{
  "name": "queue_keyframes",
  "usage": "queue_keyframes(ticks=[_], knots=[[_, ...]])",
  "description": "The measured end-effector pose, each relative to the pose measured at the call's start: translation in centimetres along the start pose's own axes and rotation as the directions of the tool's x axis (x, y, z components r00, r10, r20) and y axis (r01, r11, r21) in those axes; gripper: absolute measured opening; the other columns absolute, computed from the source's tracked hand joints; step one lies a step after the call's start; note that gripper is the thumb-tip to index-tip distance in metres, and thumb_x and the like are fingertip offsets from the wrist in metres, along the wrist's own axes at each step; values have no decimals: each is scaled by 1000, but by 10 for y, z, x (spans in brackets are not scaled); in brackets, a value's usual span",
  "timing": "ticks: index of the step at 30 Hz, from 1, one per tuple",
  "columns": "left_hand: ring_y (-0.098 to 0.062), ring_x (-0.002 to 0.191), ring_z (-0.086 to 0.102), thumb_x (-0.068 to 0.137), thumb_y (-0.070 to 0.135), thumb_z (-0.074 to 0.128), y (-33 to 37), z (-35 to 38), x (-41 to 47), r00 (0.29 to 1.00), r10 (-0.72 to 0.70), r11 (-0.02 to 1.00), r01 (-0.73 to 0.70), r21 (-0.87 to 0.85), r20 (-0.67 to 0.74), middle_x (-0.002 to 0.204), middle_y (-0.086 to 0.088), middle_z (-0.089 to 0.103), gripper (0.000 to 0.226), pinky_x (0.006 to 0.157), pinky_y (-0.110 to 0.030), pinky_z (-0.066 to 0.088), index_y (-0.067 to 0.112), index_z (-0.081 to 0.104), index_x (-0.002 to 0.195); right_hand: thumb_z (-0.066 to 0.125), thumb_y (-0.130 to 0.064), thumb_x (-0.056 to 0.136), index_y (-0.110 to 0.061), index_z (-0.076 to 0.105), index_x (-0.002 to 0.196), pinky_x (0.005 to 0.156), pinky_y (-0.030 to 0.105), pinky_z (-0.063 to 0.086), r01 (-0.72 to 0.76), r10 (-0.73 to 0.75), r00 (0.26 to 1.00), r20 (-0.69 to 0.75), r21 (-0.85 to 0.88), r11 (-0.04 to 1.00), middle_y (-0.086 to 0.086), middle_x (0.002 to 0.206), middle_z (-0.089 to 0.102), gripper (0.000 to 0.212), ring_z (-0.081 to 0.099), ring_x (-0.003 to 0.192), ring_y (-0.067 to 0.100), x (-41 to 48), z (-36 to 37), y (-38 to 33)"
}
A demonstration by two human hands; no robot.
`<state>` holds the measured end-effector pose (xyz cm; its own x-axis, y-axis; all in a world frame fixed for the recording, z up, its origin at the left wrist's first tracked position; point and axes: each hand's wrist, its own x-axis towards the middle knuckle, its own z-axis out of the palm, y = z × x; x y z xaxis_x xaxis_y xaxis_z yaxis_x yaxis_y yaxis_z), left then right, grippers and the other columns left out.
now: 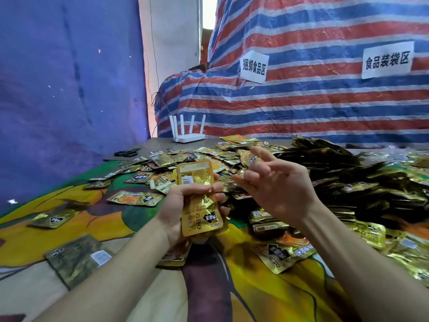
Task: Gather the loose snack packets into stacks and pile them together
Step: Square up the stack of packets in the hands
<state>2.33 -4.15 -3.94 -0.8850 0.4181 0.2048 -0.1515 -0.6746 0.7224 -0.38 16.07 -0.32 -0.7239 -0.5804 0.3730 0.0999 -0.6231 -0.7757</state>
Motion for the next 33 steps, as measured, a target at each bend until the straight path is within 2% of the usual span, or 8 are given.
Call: queue_keyframes(ticks=[4, 7, 11, 17, 21, 24, 28, 33], knots=[[-24, 72, 67, 79, 6, 62, 0, -4, 1, 996, -1, 997, 8, 77, -91, 89, -9, 68, 25, 71, -40, 58, 6, 75, 100, 56, -5, 92, -29, 70, 125, 54, 29, 59, -10, -10, 997, -80, -251, 968, 7, 92, 73, 43, 68, 60, 19, 3, 5, 12], [-28, 73, 71, 75, 18, 60, 1, -5, 3, 962, 46, 986, -1, 166, -270, 90, -13, 73, 27, 73, -41, 59, 9, 81, 88, 66, -2, 93, -30, 66, 129, 59, 36, 61, -25, -73, 984, -162, -530, 848, 11, 108, 76, 46, 76, 86, 33, 1, 9, 23], [-29, 71, 73, 82, 18, 52, 1, -8, 8, 905, 152, 986, -110, 125, -398, 88, -14, 74, 30, 63, -41, 62, 3, 78, 84, 88, -10, 76, -27, 70, 127, 64, 41, 63, -20, -184, 951, -250, -641, 767, 10, 110, 75, 56, 77, 91, 27, 1, 12, 32], [-31, 84, 75, 95, 22, 42, 6, -12, 11, 895, 295, 955, -290, 67, -335, 96, -16, 76, 40, 69, -44, 62, 15, 81, 101, 95, -26, 65, -49, 69, 116, 80, 39, 63, -99, -196, 948, -250, -819, 565, -14, 112, 68, 62, 70, 101, 9, -2, 25, 58], [-34, 97, 73, 88, 23, 53, 2, -4, 12, 898, 313, 950, -292, 114, -309, 107, -17, 74, 35, 93, -56, 56, 15, 78, 111, 92, -16, 68, -45, 65, 118, 79, 9, 50, 26, -286, 946, -152, -845, 534, -27, 106, 68, 64, 61, 100, -12, 0, 34, 71], [-30, 101, 72, 92, 26, 56, -2, 2, 12, 882, 313, 949, -276, 152, -352, 111, -14, 74, 31, 98, -50, 54, 13, 78, 109, 91, -9, 69, -39, 62, 119, 77, -2, 42, 96, -358, 925, -123, -839, 535, -39, 106, 64, 65, 55, 101, -22, 1, 38, 77], [-25, 83, 73, 95, 30, 64, -5, 6, 12, 858, 304, 947, -223, 233, -414, 98, -12, 75, 28, 73, -34, 62, 7, 79, 94, 92, -9, 66, -39, 63, 116, 91, 16, 51, 144, -468, 870, -155, -828, 542, -22, 112, 67, 65, 62, 110, -4, 2, 36, 80], [-29, 86, 73, 94, 23, 65, -6, 13, 10, 857, 265, 957, -178, 228, -443, 102, -18, 75, 25, 73, -37, 62, 1, 78, 95, 94, -8, 63, -31, 66, 120, 86, 21, 57, 116, -435, 878, -199, -795, 596, -15, 111, 69, 67, 65, 105, -2, 3, 31, 79]])
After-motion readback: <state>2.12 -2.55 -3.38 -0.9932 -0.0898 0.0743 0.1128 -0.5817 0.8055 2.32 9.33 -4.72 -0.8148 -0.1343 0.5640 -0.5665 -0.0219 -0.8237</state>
